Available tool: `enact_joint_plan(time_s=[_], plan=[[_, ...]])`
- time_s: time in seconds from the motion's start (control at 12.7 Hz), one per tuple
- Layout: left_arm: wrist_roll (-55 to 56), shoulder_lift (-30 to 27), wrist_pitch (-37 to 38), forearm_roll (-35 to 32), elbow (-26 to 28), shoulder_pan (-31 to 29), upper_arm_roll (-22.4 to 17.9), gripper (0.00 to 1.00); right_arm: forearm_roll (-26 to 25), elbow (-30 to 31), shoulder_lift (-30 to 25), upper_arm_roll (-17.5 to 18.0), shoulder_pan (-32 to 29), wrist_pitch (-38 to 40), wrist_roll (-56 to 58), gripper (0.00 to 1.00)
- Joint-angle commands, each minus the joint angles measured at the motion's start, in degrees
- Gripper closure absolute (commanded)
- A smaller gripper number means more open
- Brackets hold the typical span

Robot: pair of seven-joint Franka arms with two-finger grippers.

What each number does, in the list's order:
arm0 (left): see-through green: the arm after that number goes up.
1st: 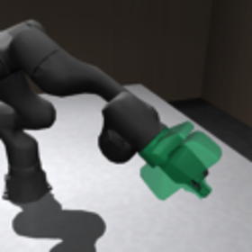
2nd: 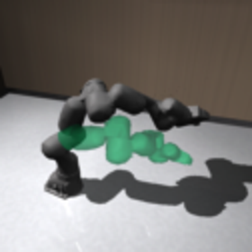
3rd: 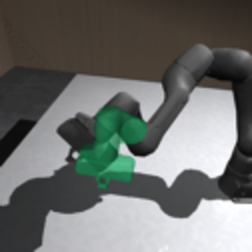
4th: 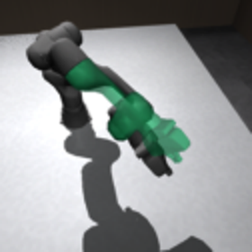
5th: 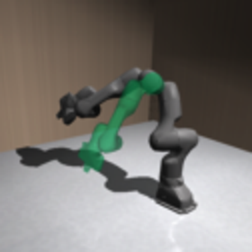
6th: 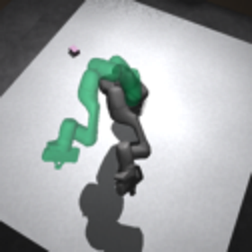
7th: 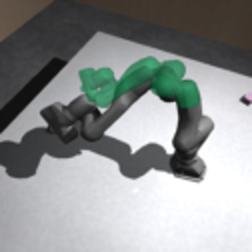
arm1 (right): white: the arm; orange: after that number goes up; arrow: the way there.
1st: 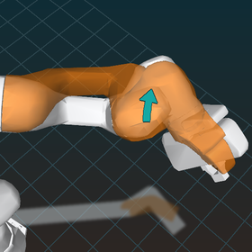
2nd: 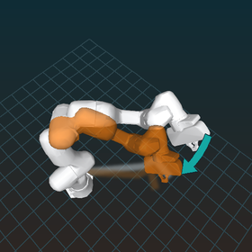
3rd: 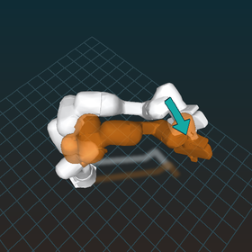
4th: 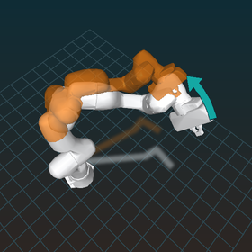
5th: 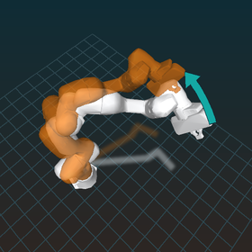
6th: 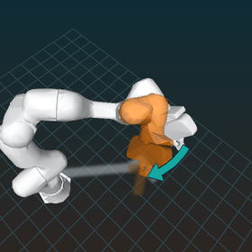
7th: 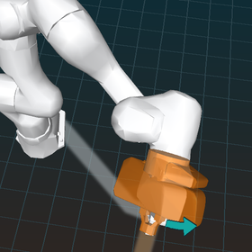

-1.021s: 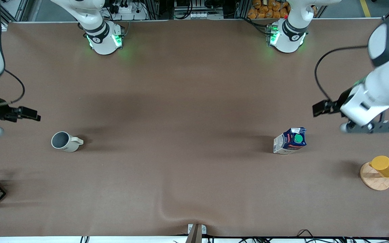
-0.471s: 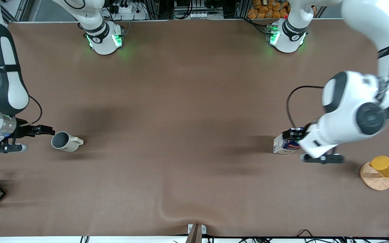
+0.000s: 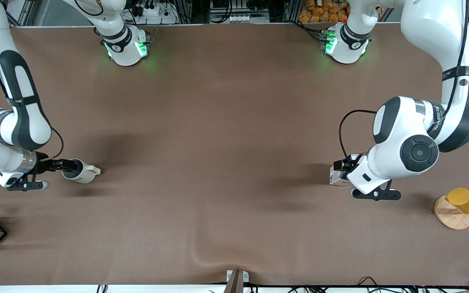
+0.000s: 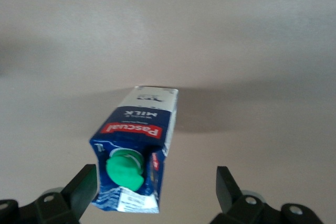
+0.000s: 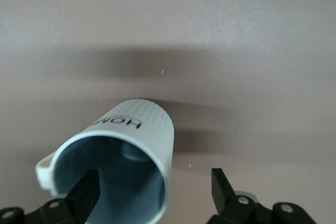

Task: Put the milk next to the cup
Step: 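Close the right gripper on the mug while the left gripper grasps the carton, then carry the white mug toward the table center with the right gripper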

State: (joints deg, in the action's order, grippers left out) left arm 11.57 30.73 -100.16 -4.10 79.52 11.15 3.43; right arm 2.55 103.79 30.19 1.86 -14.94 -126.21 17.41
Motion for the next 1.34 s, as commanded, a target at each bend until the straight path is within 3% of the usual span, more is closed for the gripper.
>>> enact_joint_plan(time_s=[0.0,0.31,0.55,0.71,0.94,1.1,1.26], plan=[[0.2,1.9,0.8,-1.9,-1.5,-0.1,0.1,0.00,-0.2,1.4,-0.2,0.9,-0.4,-1.6,-0.4,1.00],[0.2,3.1,2.1,-1.9,-0.7,-0.6,0.0,0.00,-0.2,-0.7,-2.1,1.1,2.7,4.9,-6.4,1.00],[0.2,3.1,2.2,-2.1,-0.7,-0.7,-0.1,0.00,-0.4,-5.4,-3.6,1.0,6.8,13.5,-15.9,1.00],[0.4,3.1,3.0,-2.1,-0.7,-0.6,-0.1,0.00,-0.2,-6.0,-5.2,1.2,9.9,14.9,-22.2,1.00],[0.5,2.6,3.2,-2.2,-0.9,-0.6,-0.1,0.00,0.4,-9.0,-5.9,1.7,18.2,19.7,-37.8,1.00],[0.5,2.4,3.2,-2.2,-0.9,-0.6,-0.2,0.00,5.4,-10.0,-5.9,2.4,21.9,19.8,-44.9,1.00],[0.6,2.3,3.3,-2.6,-0.9,-0.6,-0.1,0.00,5.9,-12.7,-5.2,2.2,29.0,19.6,-55.2,1.00]])
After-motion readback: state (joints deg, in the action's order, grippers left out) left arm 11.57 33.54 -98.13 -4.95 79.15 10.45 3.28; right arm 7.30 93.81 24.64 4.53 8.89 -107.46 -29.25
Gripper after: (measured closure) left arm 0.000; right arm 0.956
